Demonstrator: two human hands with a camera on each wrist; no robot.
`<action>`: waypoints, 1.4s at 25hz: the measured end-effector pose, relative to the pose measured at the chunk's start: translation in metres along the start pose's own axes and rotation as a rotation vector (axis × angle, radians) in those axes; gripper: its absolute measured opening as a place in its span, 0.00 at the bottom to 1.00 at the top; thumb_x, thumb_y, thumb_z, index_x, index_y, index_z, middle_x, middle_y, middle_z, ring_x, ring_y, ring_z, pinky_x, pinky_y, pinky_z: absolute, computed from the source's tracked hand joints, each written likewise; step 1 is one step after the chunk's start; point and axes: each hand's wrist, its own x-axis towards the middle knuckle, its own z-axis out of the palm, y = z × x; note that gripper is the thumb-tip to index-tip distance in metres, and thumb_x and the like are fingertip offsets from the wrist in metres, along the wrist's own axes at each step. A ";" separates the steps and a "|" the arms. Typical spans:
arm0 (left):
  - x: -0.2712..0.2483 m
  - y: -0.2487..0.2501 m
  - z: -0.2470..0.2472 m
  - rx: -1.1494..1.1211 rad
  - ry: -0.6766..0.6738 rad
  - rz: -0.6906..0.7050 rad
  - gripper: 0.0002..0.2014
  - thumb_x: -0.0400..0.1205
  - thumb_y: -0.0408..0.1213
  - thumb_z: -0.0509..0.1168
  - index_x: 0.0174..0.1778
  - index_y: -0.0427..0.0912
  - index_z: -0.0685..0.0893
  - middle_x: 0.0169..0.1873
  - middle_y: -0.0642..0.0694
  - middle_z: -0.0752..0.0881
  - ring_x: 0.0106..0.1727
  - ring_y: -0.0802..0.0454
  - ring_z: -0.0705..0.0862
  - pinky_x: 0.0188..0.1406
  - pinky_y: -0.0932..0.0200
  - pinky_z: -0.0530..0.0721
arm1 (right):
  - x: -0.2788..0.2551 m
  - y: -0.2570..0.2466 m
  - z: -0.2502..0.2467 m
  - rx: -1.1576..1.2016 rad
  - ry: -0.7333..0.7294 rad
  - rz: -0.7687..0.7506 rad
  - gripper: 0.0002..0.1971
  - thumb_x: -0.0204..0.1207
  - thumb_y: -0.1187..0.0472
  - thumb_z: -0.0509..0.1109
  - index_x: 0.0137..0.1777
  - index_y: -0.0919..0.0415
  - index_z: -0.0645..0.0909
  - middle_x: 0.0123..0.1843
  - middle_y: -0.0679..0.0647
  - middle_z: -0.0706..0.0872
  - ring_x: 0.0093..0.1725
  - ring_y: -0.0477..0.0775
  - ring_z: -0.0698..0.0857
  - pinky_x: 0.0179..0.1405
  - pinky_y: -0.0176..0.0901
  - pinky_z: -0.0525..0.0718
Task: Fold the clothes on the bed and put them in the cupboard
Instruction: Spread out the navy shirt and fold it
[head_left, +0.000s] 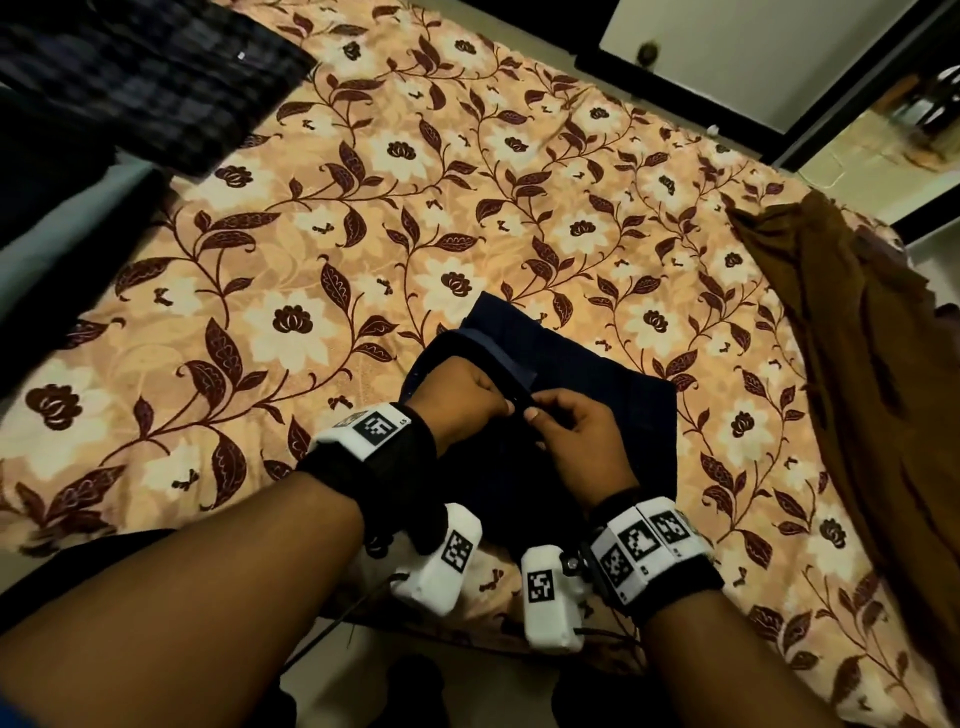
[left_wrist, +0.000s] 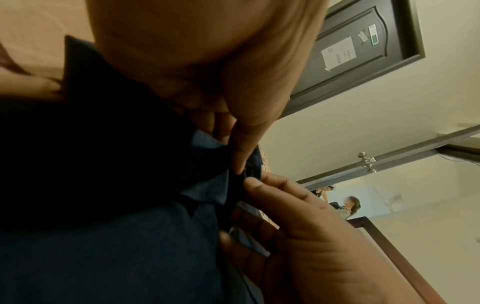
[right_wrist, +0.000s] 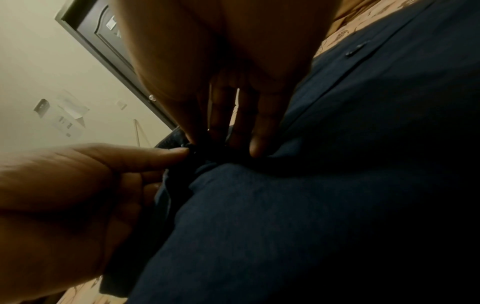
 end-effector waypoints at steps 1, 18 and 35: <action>-0.002 0.000 -0.001 -0.064 -0.008 -0.021 0.10 0.77 0.29 0.73 0.29 0.39 0.87 0.23 0.49 0.83 0.26 0.56 0.80 0.30 0.64 0.78 | 0.000 0.001 0.001 -0.034 0.013 -0.025 0.06 0.77 0.67 0.70 0.46 0.55 0.86 0.45 0.53 0.90 0.48 0.53 0.88 0.50 0.49 0.87; -0.006 -0.001 -0.003 -0.184 0.008 -0.024 0.06 0.74 0.31 0.77 0.34 0.34 0.88 0.28 0.45 0.87 0.30 0.55 0.84 0.33 0.65 0.83 | -0.010 0.015 0.018 -0.256 0.244 -0.336 0.08 0.72 0.65 0.76 0.49 0.66 0.88 0.44 0.48 0.84 0.43 0.42 0.83 0.49 0.28 0.80; -0.006 0.010 -0.007 -0.013 -0.025 -0.065 0.16 0.76 0.28 0.74 0.25 0.39 0.77 0.22 0.46 0.74 0.25 0.52 0.72 0.29 0.61 0.73 | 0.001 -0.007 0.001 -0.190 -0.070 -0.066 0.07 0.78 0.65 0.70 0.41 0.56 0.86 0.39 0.50 0.88 0.41 0.46 0.86 0.44 0.39 0.83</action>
